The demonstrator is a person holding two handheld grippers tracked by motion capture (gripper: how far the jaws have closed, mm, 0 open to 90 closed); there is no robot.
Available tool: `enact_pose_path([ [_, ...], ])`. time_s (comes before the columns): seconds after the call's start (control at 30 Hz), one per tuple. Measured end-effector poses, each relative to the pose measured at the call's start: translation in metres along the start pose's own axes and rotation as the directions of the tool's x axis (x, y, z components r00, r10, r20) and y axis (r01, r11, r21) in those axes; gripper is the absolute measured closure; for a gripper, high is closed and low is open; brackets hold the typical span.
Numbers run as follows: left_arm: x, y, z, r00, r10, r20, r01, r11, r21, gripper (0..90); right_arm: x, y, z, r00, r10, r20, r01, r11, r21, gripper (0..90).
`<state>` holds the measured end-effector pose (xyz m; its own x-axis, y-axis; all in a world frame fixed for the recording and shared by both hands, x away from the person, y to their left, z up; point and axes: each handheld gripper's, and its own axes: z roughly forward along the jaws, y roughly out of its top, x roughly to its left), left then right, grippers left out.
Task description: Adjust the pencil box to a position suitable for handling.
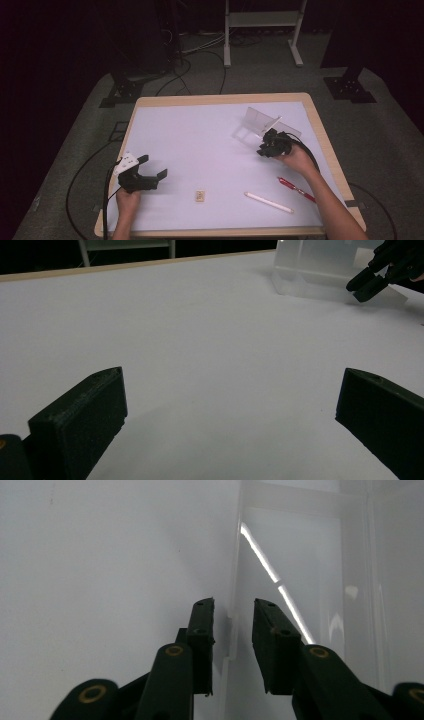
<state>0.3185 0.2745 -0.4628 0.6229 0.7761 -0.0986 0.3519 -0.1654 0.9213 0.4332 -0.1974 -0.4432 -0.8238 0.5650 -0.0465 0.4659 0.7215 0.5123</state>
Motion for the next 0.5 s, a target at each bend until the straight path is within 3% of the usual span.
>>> enact_pose_path([
  [0.5,0.0001,0.0,-0.0001,1.0,0.0,-0.002,0.0,1.0,0.003,0.0,0.0035,0.0014,0.0078,0.9988,-0.043,0.022,0.042,0.999,0.026,83.4],
])
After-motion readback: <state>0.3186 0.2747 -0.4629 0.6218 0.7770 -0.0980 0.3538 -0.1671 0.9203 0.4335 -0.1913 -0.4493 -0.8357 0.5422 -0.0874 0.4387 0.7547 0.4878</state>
